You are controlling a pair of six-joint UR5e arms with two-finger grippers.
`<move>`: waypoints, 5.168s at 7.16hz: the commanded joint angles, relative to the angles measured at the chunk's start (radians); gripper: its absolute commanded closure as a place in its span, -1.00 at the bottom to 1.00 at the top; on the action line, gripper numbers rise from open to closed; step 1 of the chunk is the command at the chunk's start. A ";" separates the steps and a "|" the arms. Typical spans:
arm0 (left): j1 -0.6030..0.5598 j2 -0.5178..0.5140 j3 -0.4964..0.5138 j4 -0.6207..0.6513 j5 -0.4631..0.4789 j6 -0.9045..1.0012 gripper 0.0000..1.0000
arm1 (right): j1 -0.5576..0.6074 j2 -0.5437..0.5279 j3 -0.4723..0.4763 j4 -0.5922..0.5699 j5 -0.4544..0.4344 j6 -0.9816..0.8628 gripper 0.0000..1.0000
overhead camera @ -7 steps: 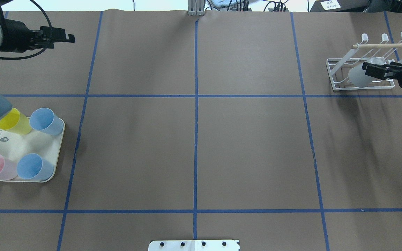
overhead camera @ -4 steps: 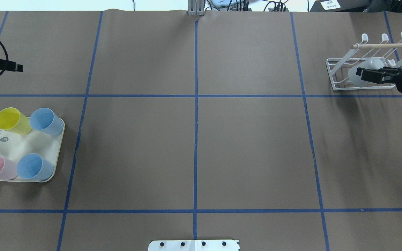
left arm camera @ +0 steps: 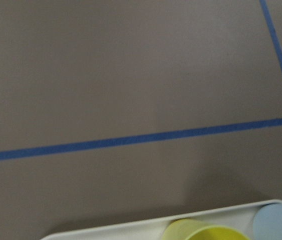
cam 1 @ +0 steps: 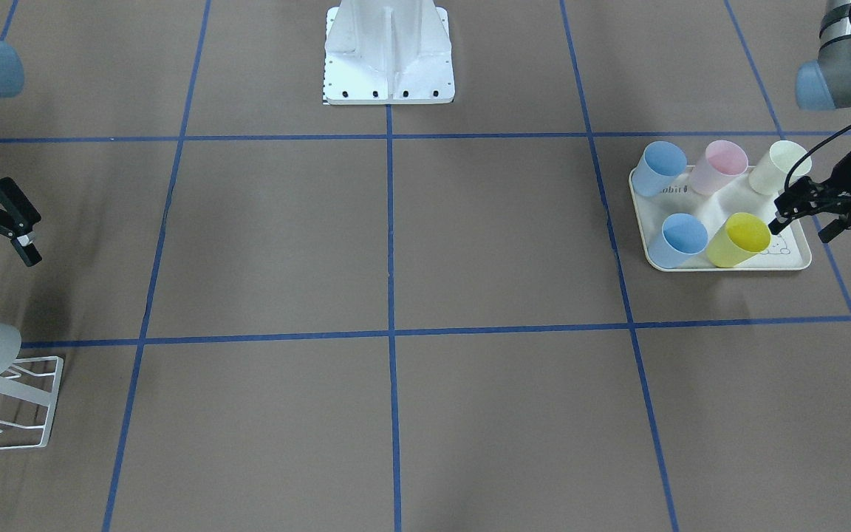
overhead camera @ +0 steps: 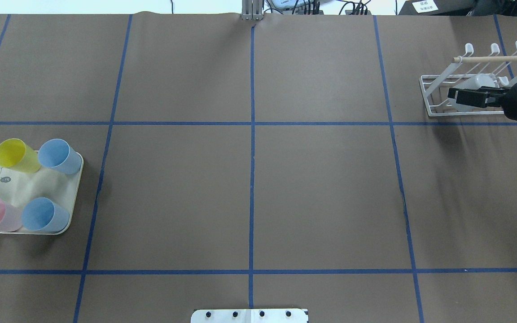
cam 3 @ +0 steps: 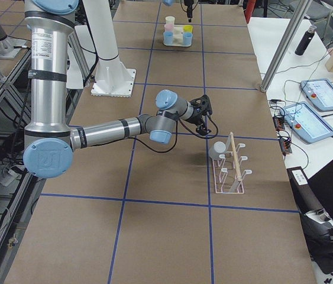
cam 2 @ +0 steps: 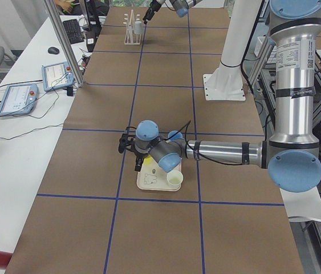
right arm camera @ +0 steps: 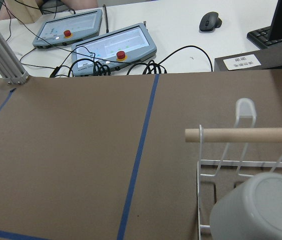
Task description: Transfer IKEA cup to right arm and place on rack
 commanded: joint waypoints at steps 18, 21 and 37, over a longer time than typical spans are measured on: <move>0.075 -0.349 -0.121 -0.338 -0.115 -1.304 1.00 | -0.143 0.293 0.065 0.004 0.016 0.806 -0.98; 0.369 -0.445 -0.201 -0.419 0.230 -1.604 1.00 | -0.147 0.352 0.098 0.043 0.013 1.056 -0.98; 0.677 -0.689 -0.096 -0.726 0.671 -1.814 1.00 | -0.282 0.419 0.136 0.146 -0.030 1.454 -0.98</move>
